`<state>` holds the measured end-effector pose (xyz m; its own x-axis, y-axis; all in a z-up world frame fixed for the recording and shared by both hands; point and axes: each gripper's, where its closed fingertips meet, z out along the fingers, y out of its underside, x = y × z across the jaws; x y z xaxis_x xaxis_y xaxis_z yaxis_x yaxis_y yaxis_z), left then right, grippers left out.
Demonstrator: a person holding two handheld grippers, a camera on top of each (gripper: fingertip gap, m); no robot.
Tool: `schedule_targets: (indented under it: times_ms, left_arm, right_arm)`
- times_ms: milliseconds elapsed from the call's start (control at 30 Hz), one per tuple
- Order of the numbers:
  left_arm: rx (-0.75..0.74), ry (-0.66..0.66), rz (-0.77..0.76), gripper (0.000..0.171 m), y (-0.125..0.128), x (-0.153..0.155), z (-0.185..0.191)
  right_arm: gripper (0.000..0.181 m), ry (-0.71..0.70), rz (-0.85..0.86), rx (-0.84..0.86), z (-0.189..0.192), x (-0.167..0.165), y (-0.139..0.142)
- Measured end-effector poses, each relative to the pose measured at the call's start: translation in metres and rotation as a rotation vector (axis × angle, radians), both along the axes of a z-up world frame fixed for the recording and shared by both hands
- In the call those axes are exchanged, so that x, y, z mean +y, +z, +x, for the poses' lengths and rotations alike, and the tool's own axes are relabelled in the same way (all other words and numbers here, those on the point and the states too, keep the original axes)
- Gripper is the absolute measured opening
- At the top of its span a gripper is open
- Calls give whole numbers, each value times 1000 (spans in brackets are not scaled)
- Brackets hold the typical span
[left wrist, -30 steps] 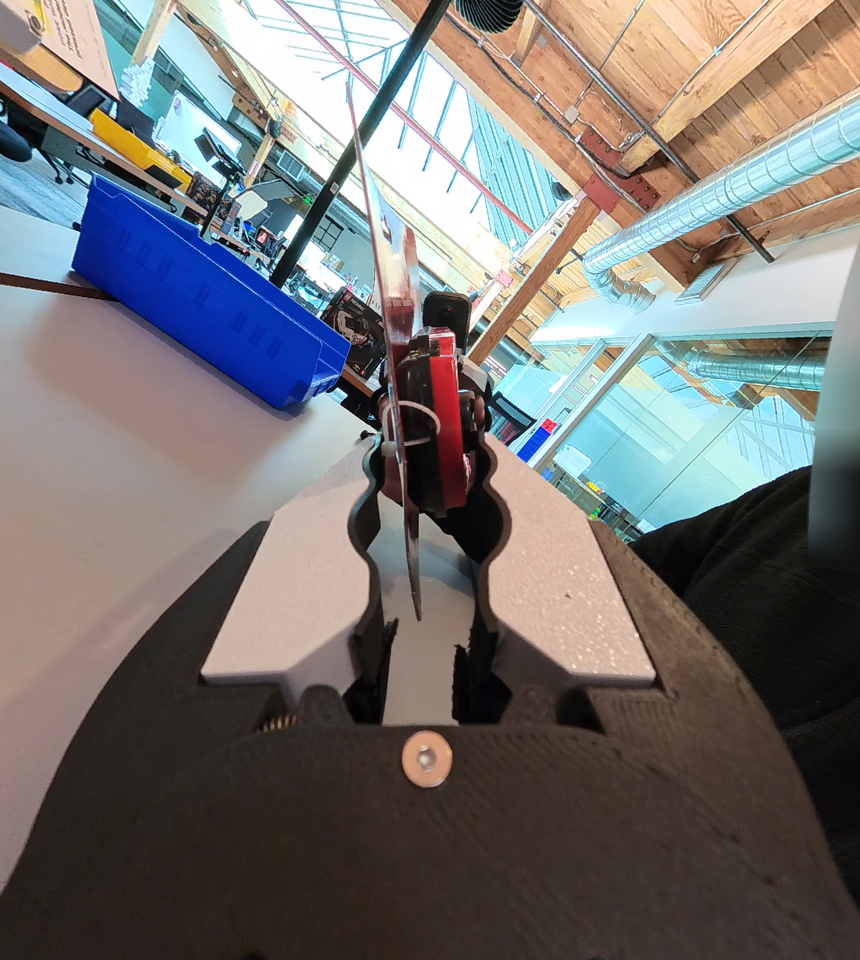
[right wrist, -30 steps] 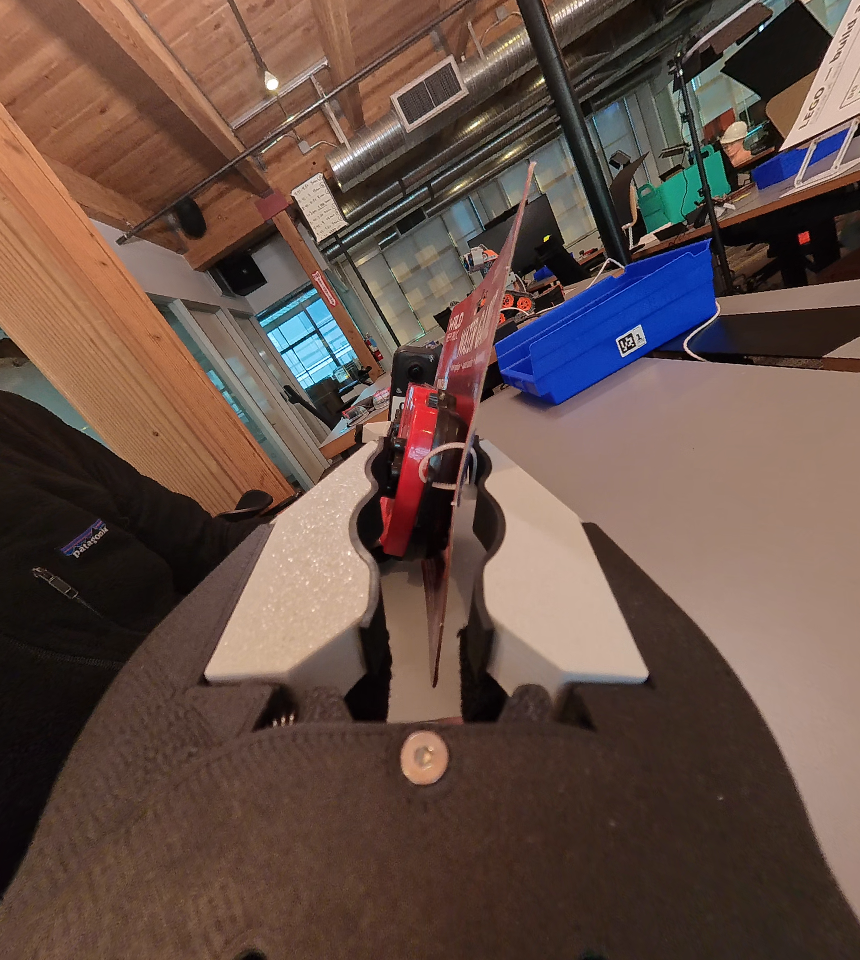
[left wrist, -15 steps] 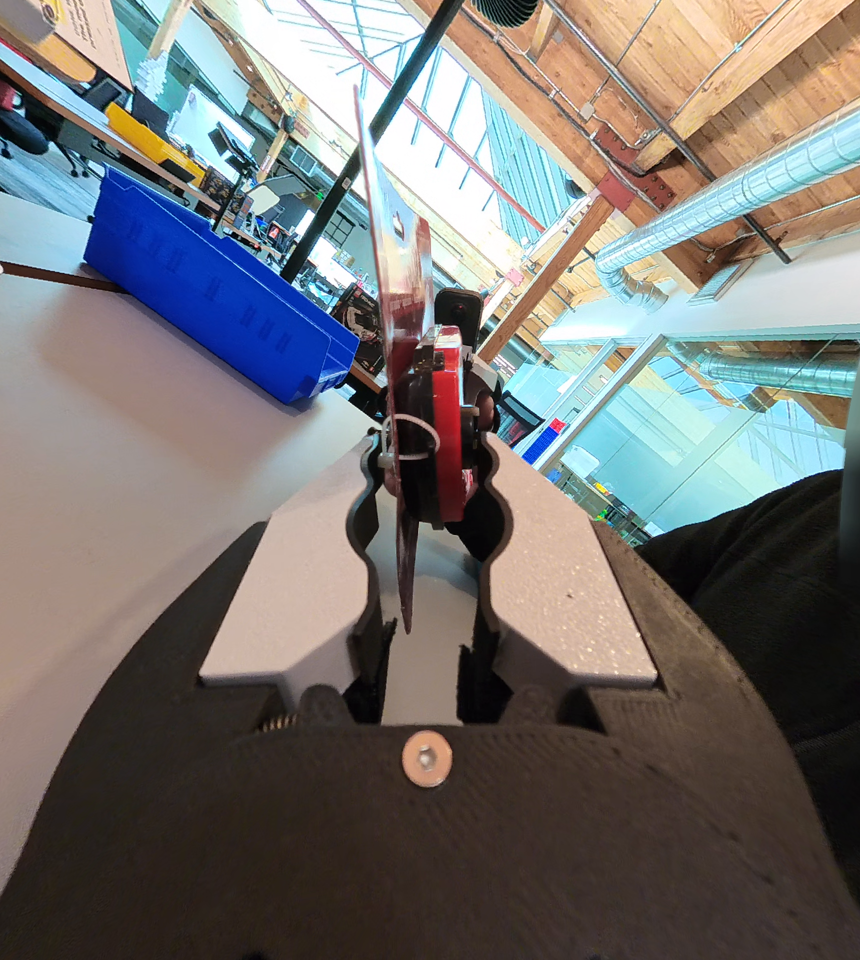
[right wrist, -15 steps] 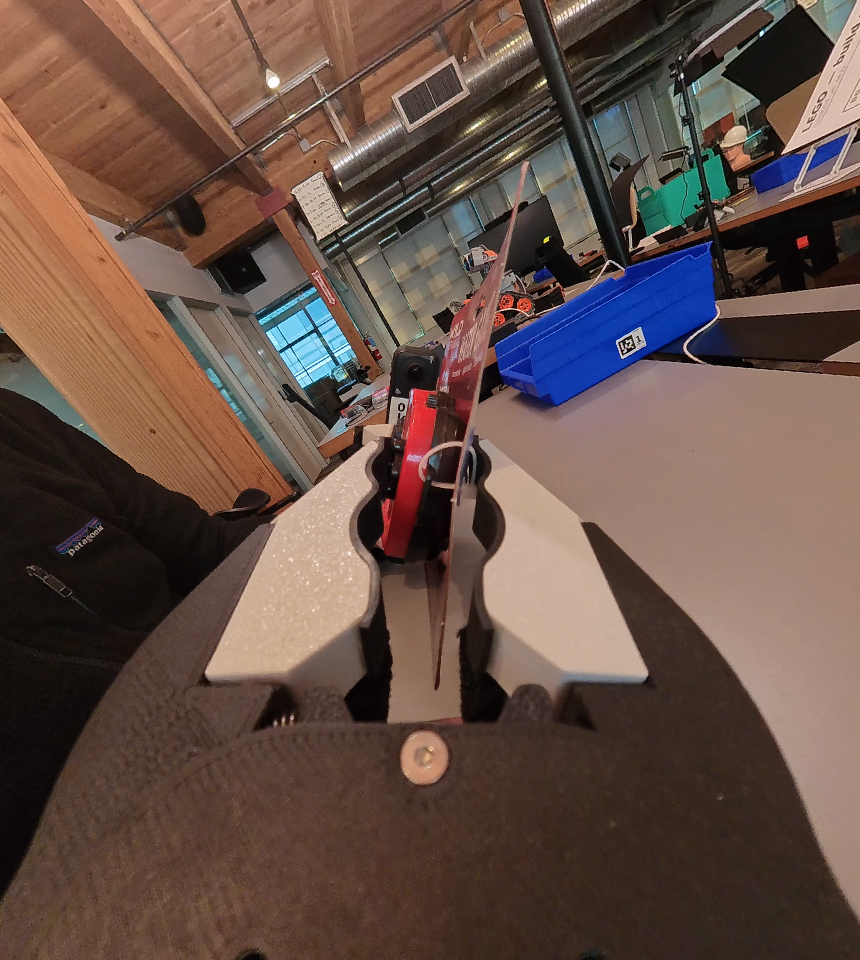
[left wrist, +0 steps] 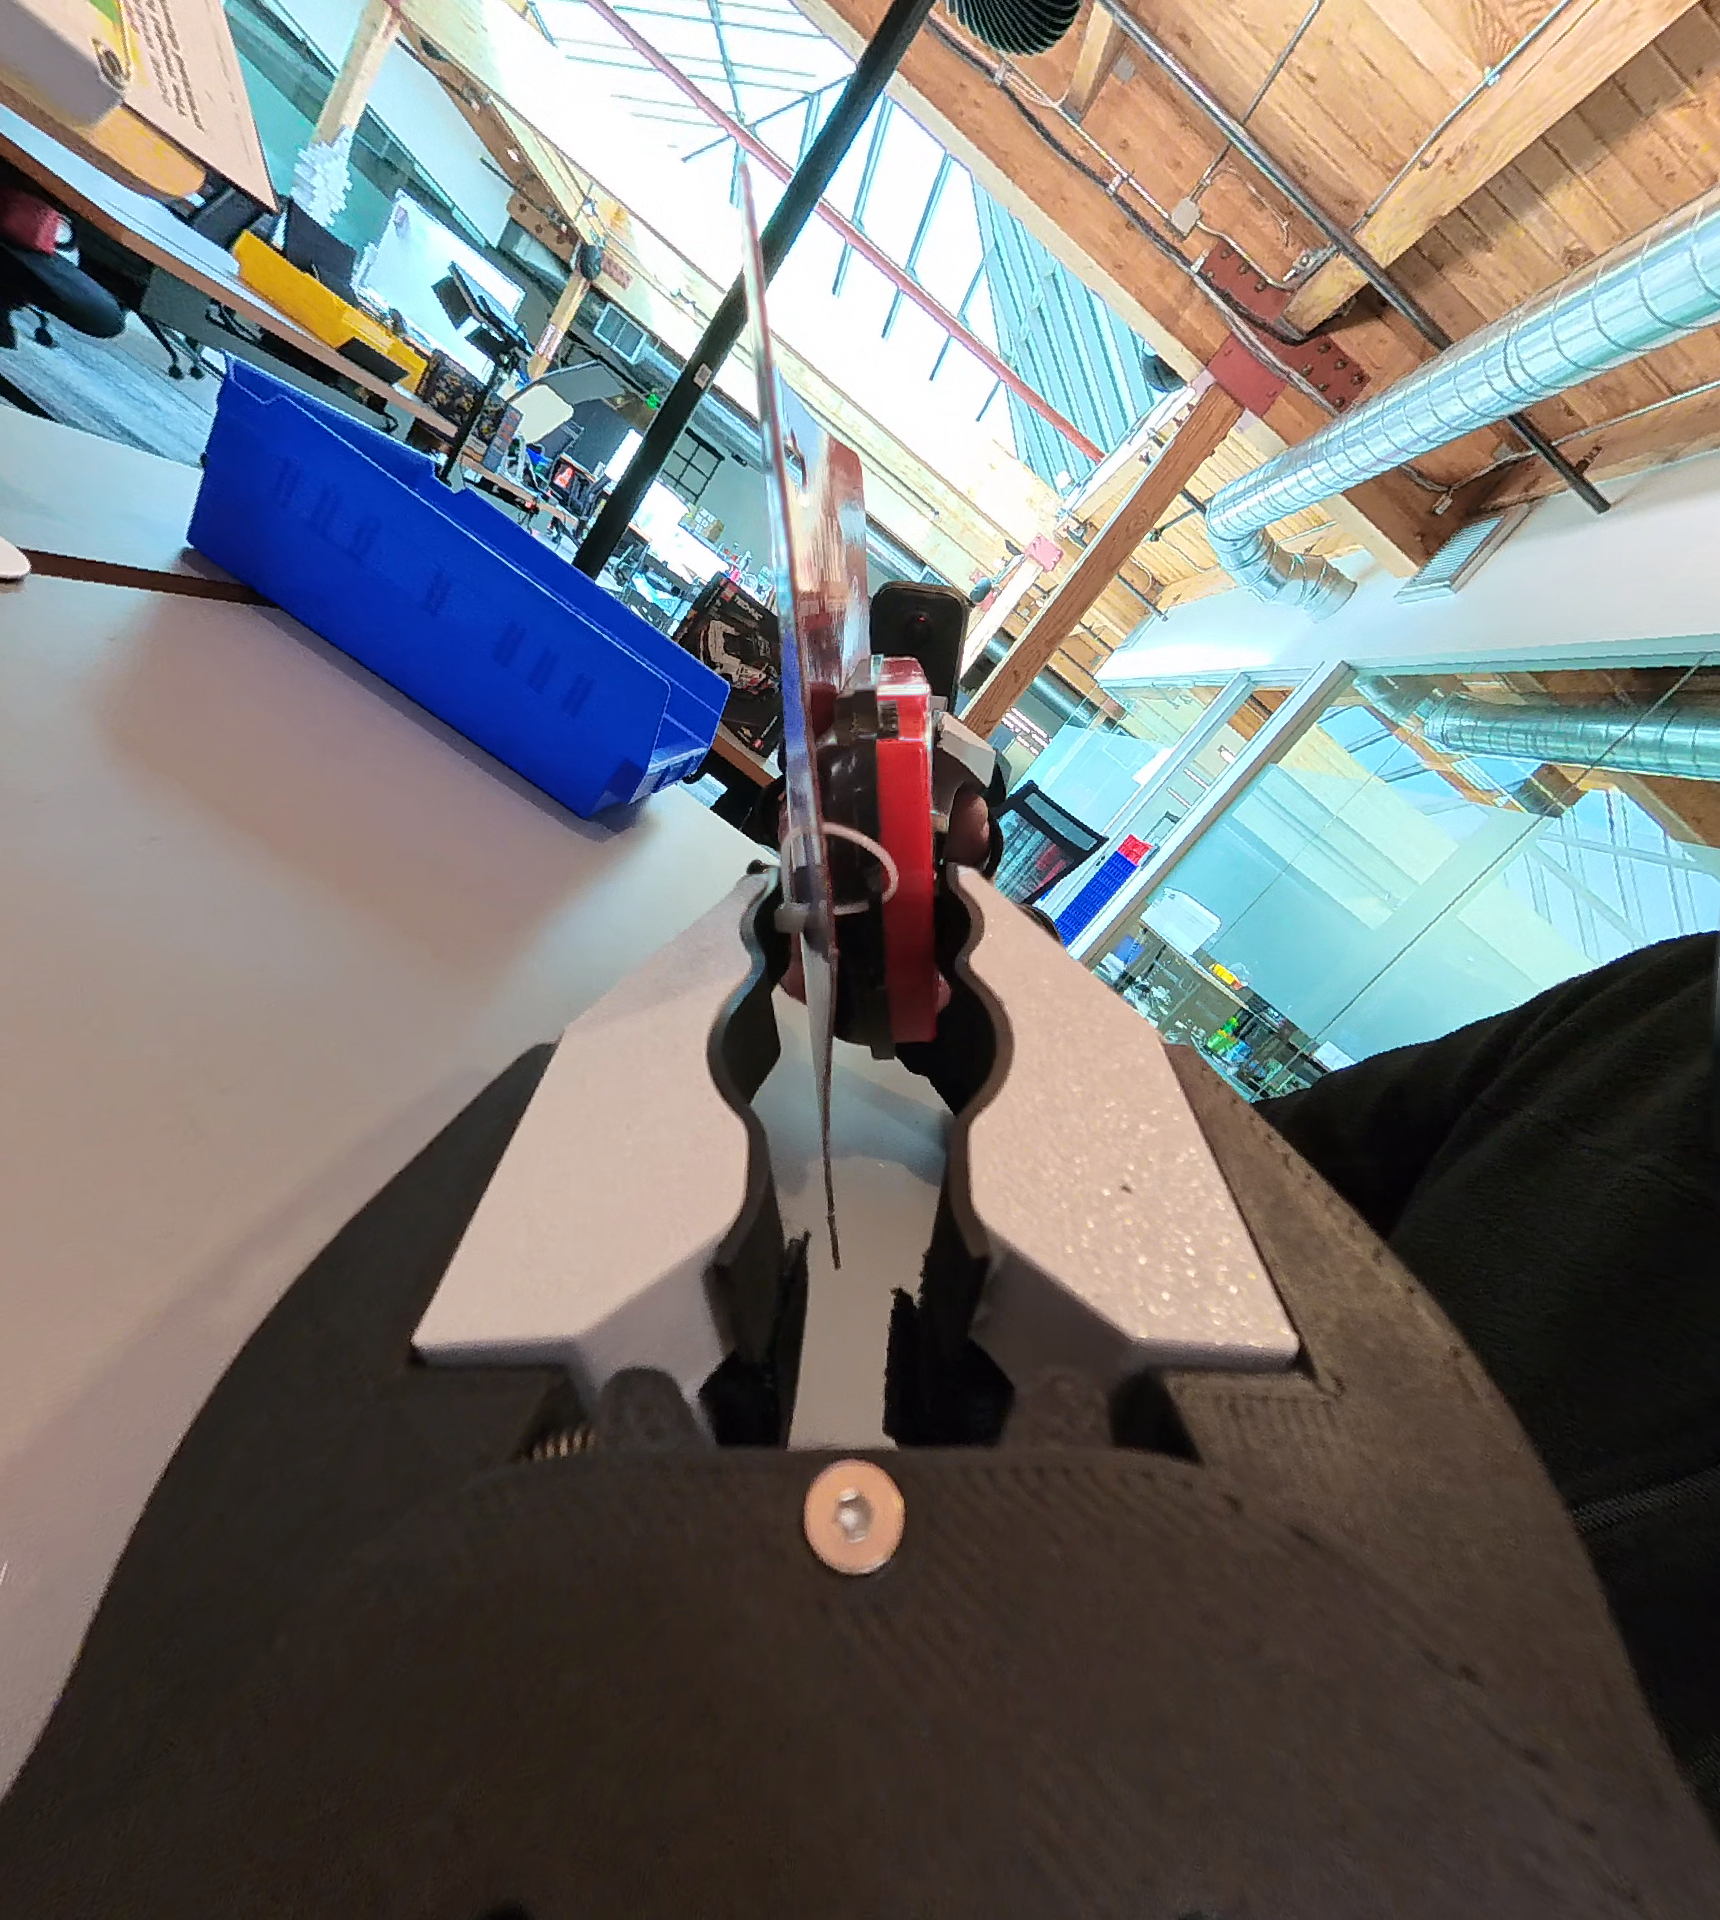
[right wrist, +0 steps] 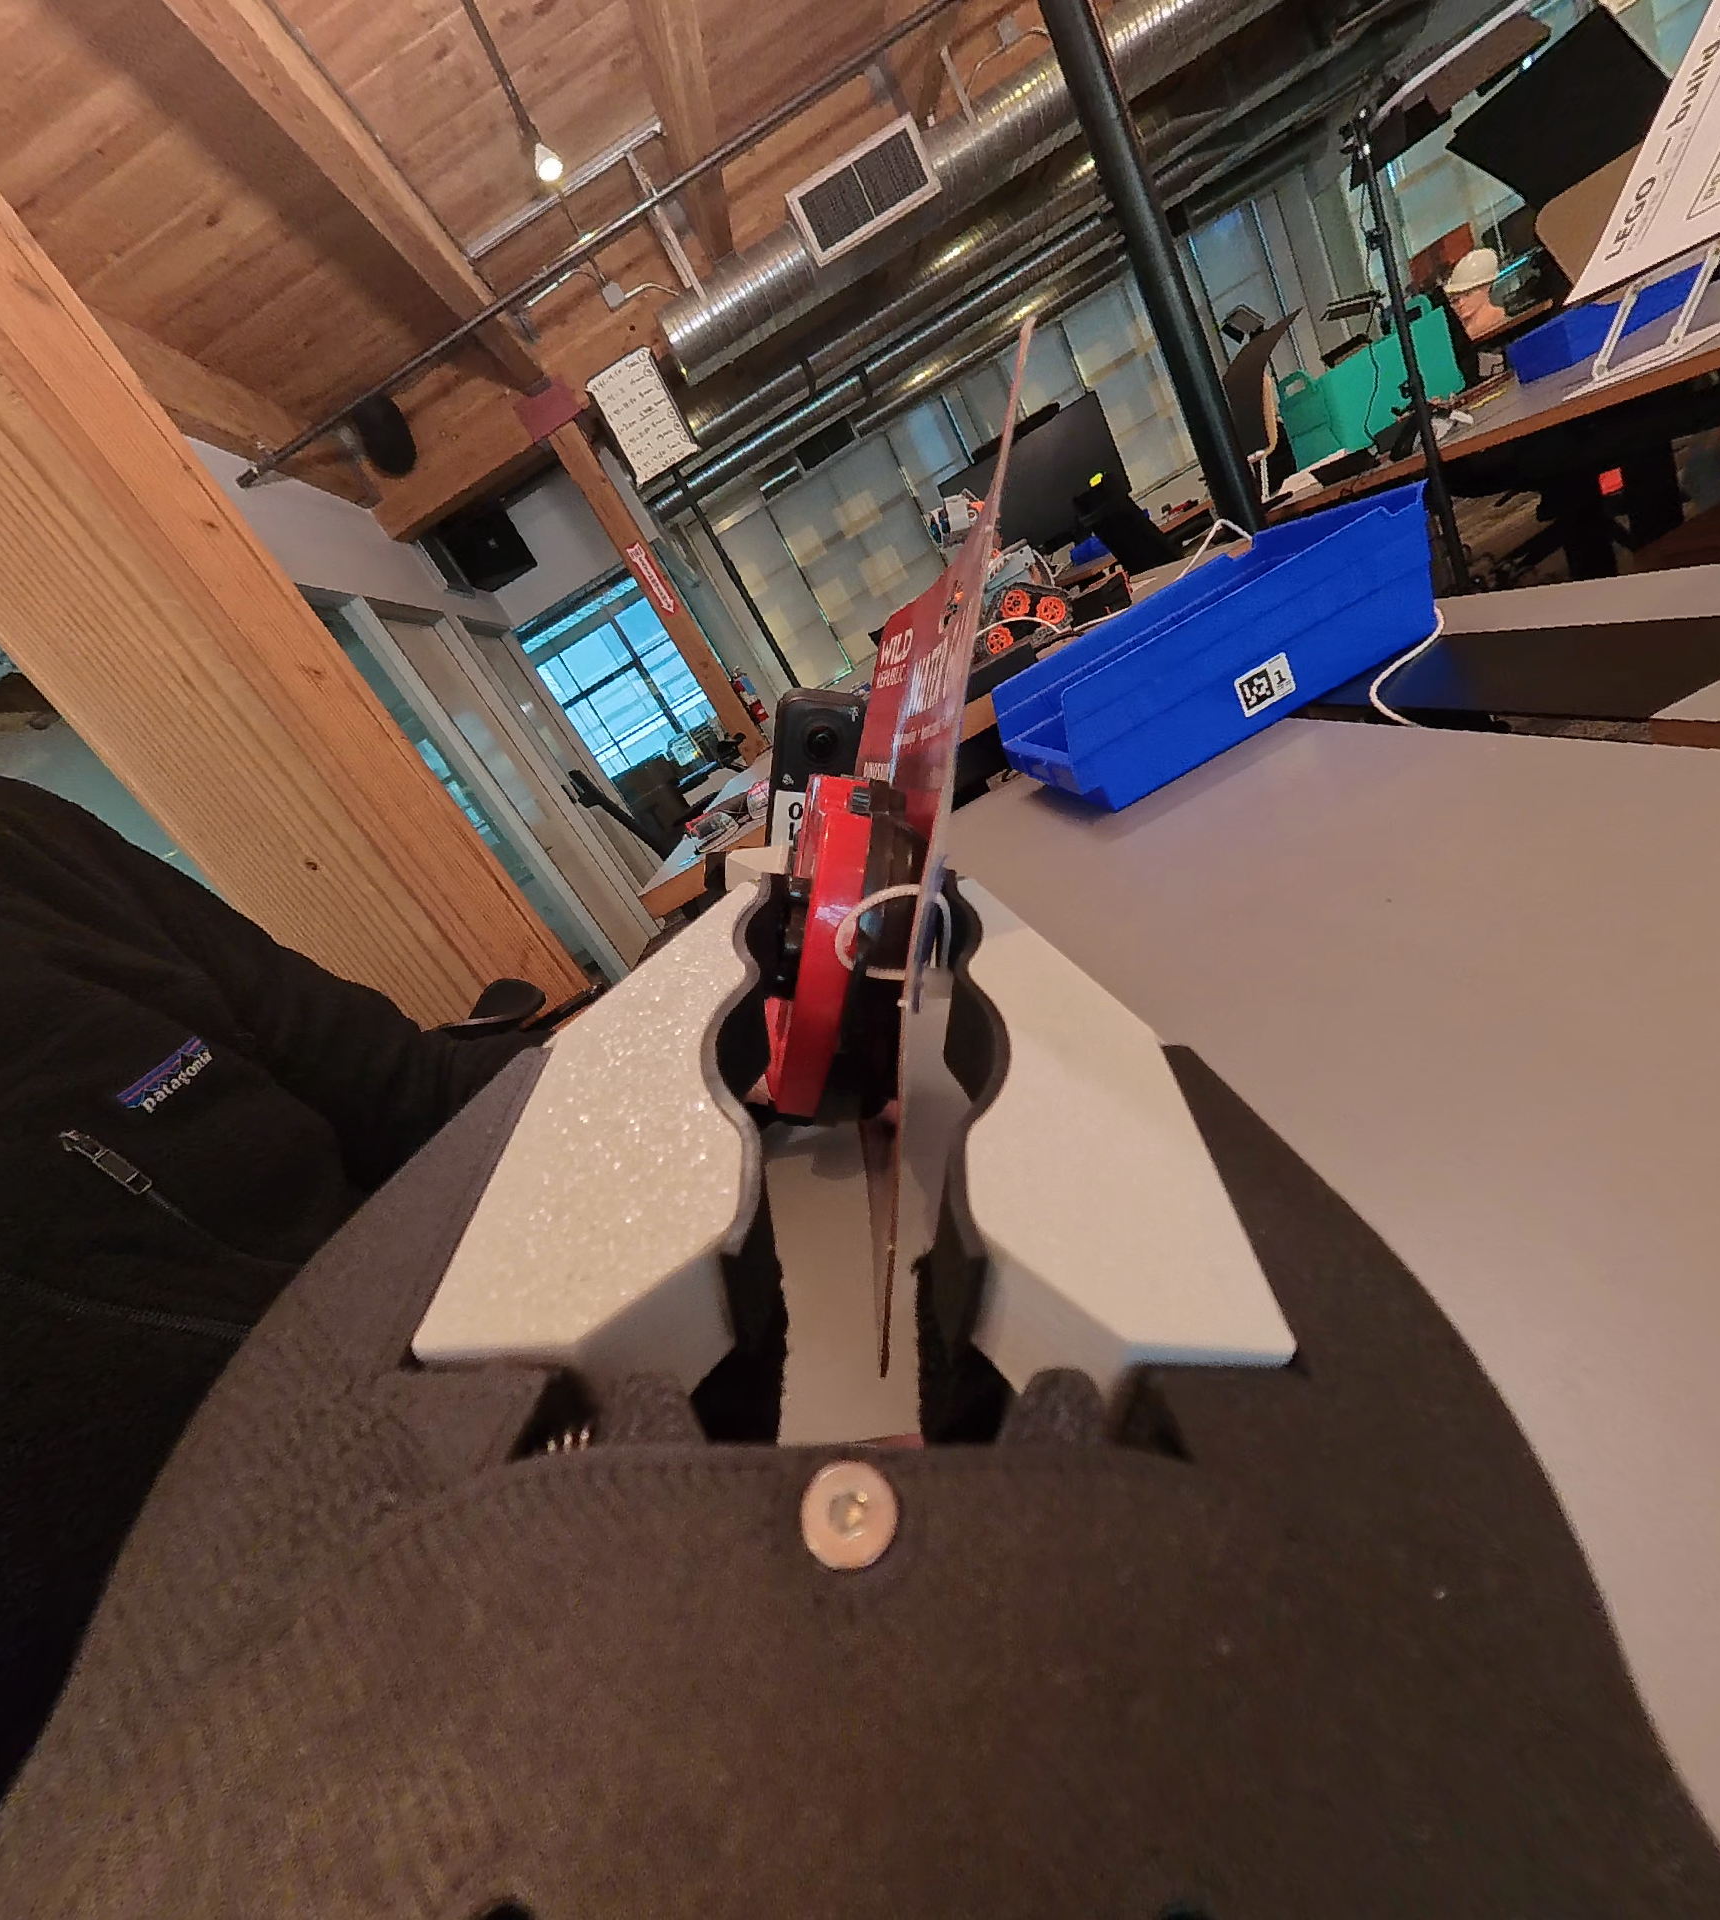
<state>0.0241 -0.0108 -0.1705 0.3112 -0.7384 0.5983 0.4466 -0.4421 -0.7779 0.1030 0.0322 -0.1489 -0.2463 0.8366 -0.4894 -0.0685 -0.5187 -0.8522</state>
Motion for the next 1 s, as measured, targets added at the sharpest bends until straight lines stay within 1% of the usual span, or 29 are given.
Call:
schedule_targets:
  times_ms: [133,500,633,833,1000]
  left_arm:
    - [0,3,-3,25,0,0,1]
    - [-30,10,-8,33,2,2,0]
    - [-22,-4,4,30,3,-1,2]
    - [-36,10,6,29,3,1,-1]
    - [-56,22,29,26,9,-1,-2]
  right_arm:
    - [28,-2,-3,0,1,1,0]
    - [28,-3,5,-1,0,0,-1]
    - [29,1,4,1,0,0,0]
    - [31,-8,5,-22,-2,0,-4]
    - [34,-8,5,-32,-4,0,-6]
